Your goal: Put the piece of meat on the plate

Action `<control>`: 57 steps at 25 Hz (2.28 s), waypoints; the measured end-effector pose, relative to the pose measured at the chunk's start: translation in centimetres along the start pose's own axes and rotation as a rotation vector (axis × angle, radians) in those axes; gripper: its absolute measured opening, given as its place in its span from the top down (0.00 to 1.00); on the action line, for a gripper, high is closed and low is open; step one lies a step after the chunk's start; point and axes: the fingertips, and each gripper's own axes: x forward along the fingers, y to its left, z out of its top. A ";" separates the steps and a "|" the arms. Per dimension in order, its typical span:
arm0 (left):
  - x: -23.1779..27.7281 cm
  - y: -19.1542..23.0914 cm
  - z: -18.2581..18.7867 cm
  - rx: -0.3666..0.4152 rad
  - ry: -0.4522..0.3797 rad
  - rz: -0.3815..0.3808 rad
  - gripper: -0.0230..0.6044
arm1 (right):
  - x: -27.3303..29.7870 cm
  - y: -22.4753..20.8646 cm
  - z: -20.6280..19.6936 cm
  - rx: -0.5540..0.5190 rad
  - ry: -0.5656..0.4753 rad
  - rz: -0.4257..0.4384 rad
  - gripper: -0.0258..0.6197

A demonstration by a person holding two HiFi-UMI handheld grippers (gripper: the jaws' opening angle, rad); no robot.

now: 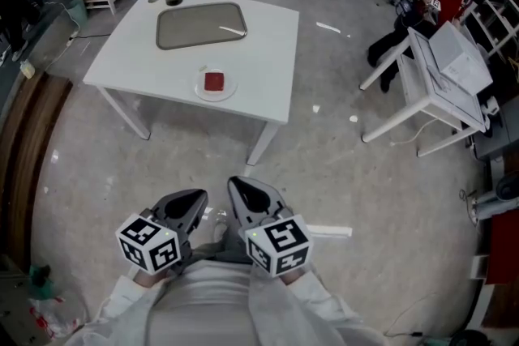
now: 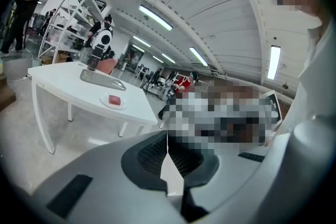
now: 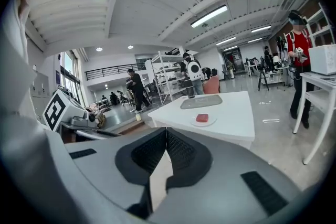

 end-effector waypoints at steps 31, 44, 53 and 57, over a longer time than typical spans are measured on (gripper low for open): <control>15.9 14.1 13.5 -0.057 -0.033 0.148 0.94 | 18.1 -15.5 9.2 -0.048 0.074 0.136 0.94; 21.4 17.8 17.1 -0.085 -0.052 0.192 0.94 | 23.2 -20.8 10.9 -0.062 0.123 0.186 0.94; 21.3 18.9 17.5 -0.084 -0.037 0.194 0.94 | 24.1 -20.9 10.8 -0.048 0.134 0.173 0.94; 20.7 19.5 17.8 -0.086 -0.018 0.187 0.94 | 24.4 -20.9 11.1 -0.027 0.134 0.141 0.94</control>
